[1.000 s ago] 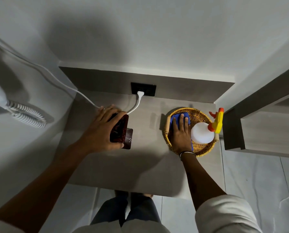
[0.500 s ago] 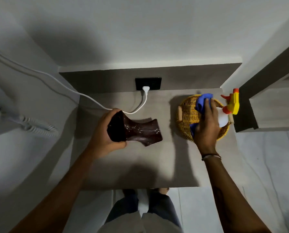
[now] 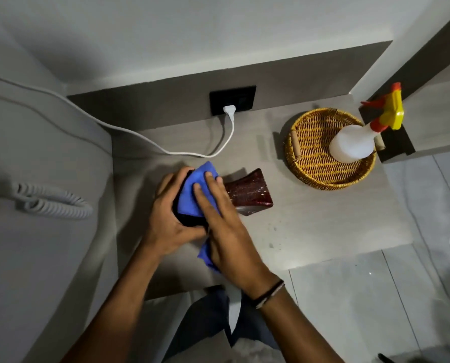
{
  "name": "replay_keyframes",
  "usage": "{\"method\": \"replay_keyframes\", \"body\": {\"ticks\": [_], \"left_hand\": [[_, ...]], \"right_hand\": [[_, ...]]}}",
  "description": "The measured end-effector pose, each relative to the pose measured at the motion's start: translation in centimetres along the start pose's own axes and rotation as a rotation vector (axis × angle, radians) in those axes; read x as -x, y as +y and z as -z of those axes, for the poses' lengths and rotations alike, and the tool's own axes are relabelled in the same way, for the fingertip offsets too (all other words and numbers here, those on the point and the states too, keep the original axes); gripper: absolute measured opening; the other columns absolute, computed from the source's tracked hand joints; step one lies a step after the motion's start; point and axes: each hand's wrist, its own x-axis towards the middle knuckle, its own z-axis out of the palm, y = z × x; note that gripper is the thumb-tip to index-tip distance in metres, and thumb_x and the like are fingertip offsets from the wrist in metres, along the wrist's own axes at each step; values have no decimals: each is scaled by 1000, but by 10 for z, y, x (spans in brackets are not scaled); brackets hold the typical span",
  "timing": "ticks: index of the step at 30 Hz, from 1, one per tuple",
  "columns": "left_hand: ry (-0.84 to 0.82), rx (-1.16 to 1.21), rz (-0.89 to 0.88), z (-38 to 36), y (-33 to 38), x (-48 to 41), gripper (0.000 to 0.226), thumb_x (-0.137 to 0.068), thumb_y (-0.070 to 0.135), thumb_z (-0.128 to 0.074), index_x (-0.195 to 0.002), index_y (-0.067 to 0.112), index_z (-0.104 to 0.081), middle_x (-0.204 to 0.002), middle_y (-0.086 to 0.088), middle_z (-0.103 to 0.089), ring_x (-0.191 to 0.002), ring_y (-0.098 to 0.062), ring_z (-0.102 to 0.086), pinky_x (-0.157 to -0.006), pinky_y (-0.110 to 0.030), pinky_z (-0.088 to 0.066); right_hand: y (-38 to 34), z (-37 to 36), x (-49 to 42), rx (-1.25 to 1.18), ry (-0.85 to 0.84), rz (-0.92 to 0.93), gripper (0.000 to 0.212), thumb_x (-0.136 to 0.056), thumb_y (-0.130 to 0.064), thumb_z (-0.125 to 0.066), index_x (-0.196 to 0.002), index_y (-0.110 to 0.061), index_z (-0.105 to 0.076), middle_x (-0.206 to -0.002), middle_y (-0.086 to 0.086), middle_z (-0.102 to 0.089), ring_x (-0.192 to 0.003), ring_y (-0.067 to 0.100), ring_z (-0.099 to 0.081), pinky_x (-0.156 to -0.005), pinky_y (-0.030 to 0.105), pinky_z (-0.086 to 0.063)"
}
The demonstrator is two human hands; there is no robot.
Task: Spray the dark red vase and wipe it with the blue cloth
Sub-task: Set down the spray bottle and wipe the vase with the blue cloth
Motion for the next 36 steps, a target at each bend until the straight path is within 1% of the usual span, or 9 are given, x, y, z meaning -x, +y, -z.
{"method": "replay_keyframes", "body": {"ticks": [4, 8, 13, 17, 21, 24, 26, 30, 36], "left_hand": [[-3, -24, 17, 6, -10, 7, 106, -52, 33, -86, -151, 17, -51, -143, -8, -57, -131, -25, -59, -109, -31, -47], [7, -30, 26, 4, -8, 8, 110, -50, 34, -86, -154, 21, -49, -136, 0, -53, -120, -26, -59, -98, -25, -51], [1, -22, 9, -1, 1, -2, 114, -48, 36, -83, -156, 14, -49, -145, -6, -54, -131, -30, -58, -109, -34, -48], [13, -52, -16, 7, -6, -5, 113, -50, 38, -83, -156, 14, -49, -147, -6, -56, -134, -25, -56, -112, -36, -47], [9, -89, -6, 9, -7, -2, 113, -51, 34, -86, -157, 28, -46, -138, 7, -52, -123, -25, -58, -99, -25, -51], [10, -77, 17, 6, -2, -2, 112, -52, 34, -85, -157, 25, -47, -137, 3, -51, -123, -27, -57, -98, -24, -50], [14, -67, 25, 6, 1, -2, 110, -51, 37, -81, -155, 24, -49, -140, 2, -52, -126, -30, -58, -104, -32, -50], [3, -88, -20, 8, 1, -4, 112, -52, 42, -78, -154, 8, -46, -149, -5, -54, -136, -31, -54, -114, -32, -41], [-5, -93, 9, 8, 2, -4, 113, -53, 37, -83, -158, 31, -43, -142, -1, -51, -128, -30, -57, -102, -36, -53]], "right_hand": [[27, 8, 1, 259, -111, 65, 92, -93, 12, -49, -174, -13, -14, -184, 8, 1, -171, 29, 2, -137, 50, -20], [67, 46, -4, 486, -131, -172, 97, -92, 21, -61, -172, -8, -13, -182, 16, 6, -169, 39, 8, -136, 54, -23], [26, 18, -12, 177, -120, -84, 107, -84, 23, -58, -173, -6, -6, -182, 17, 12, -170, 38, 9, -136, 62, -18], [20, 4, -8, 142, -111, 90, 114, -86, 21, -63, -174, -14, 1, -183, 9, 15, -171, 33, 8, -134, 51, -23], [66, 42, 0, 500, -183, -110, 106, -93, 14, -67, -172, -10, 0, -179, 16, 20, -169, 37, 14, -138, 47, -20], [63, 47, -2, 374, -202, -229, 104, -92, 17, -63, -172, -8, 0, -179, 17, 22, -167, 39, 19, -137, 52, -19], [38, 26, -3, 184, -181, -108, 104, -89, 19, -64, -172, -5, -6, -181, 17, 12, -169, 38, 11, -138, 56, -14], [12, 1, -3, 60, -144, 117, 110, -85, 18, -59, -174, -13, -2, -184, 10, 13, -171, 33, 12, -138, 42, -4], [76, 46, 5, 427, -211, -227, 108, -94, 14, -66, -172, -15, 2, -179, 8, 25, -168, 32, 23, -137, 51, -20]]}}
